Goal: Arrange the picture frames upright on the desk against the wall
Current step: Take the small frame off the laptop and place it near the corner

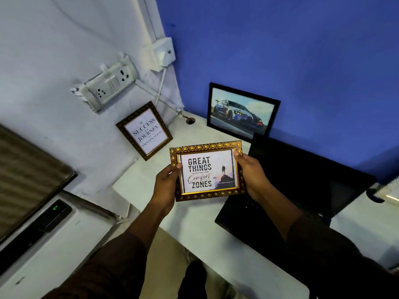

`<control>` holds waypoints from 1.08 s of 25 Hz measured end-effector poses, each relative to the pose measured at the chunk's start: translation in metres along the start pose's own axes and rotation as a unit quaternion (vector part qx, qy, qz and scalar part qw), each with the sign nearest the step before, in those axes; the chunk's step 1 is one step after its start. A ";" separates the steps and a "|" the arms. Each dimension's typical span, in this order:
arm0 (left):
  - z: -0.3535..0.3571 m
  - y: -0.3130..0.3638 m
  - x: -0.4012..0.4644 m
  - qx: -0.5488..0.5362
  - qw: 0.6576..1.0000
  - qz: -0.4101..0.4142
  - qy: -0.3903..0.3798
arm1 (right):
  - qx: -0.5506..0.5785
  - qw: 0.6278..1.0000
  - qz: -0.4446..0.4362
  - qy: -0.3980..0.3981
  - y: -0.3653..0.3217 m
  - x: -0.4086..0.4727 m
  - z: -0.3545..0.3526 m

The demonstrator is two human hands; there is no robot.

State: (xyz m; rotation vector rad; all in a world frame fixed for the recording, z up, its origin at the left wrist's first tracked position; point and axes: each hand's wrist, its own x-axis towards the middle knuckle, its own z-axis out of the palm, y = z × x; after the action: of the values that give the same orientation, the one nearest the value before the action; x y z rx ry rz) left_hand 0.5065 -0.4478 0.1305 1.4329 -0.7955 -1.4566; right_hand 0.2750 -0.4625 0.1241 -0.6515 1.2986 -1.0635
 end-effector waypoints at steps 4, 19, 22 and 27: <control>-0.024 0.017 0.012 -0.093 0.979 -0.152 -0.099 | -0.004 1.000 -0.001 0.025 -0.006 0.008 0.033; -0.058 0.011 0.127 -0.141 0.949 -0.230 -0.161 | -0.111 0.993 0.040 0.018 -0.015 0.094 0.071; -0.060 -0.002 0.156 -0.137 0.950 -0.249 -0.130 | -0.091 0.990 0.088 0.057 -0.007 0.118 0.073; -0.066 -0.019 0.199 -0.118 0.951 -0.261 -0.120 | -0.035 0.983 0.142 0.115 0.007 0.157 0.085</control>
State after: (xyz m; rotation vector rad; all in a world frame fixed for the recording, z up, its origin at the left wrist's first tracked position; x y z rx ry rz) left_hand 0.5864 -0.6128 0.0280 1.3508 -0.3703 -2.0832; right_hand 0.3480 -0.6144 0.0664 -0.3873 1.5835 -0.8792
